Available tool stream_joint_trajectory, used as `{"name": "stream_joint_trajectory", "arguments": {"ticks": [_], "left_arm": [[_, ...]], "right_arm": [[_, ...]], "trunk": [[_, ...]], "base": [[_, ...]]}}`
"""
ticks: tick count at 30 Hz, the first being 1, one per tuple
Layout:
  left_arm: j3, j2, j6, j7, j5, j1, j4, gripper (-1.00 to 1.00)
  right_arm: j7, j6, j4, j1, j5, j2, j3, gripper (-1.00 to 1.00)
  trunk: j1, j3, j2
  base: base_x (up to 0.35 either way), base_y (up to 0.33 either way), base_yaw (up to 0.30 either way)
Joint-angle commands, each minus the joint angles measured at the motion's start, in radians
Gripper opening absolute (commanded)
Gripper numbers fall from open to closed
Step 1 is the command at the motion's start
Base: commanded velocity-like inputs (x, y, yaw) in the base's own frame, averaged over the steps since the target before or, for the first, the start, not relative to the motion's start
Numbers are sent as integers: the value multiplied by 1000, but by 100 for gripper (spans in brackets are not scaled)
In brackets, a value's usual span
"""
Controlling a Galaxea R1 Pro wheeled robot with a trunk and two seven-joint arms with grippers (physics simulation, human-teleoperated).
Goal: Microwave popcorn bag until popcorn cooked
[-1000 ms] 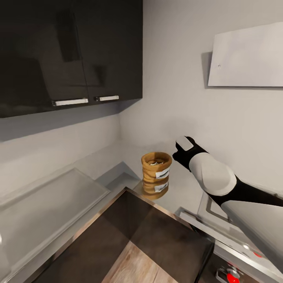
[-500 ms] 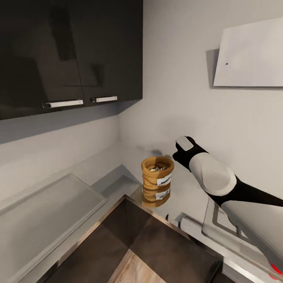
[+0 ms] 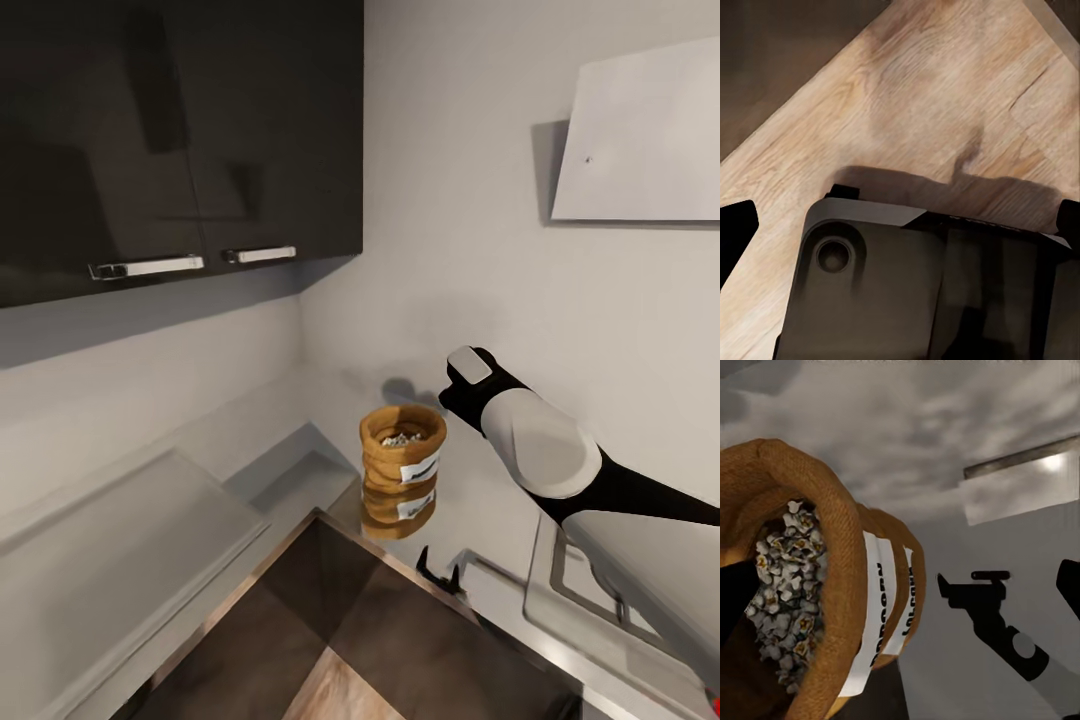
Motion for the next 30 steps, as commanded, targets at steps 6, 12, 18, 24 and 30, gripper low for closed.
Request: {"name": "stream_joint_trajectory", "arguments": {"ticks": [6, 12, 18, 24, 30], "left_arm": [[4, 0, -4, 0, -1, -1, 1, 100], [4, 0, -4, 0, -1, -1, 1, 100], [4, 0, -4, 0, -1, -1, 1, 100], [4, 0, -4, 0, -1, -1, 0, 100], [4, 0, -4, 0, -1, -1, 0, 100]], "right_arm": [[-2, 7, 1, 2, -11, 0, 7, 100], [35, 0, 46, 11, -12, 0, 3, 100], [63, -52, 135, 15, -13, 0, 0, 100], [65, -72, 157, 18, -15, 0, 0, 100], [100, -73, 158, 38, -20, 0, -3, 100]], "trunk": [[1, -2, -2], [1, -2, -2], [1, -2, -2], [1, -2, -2], [1, -2, -2]], "base": [[226, 0, 0], [48, 0, 0], [2, 0, 0], [0, 0, 0], [0, 0, 0]]}}
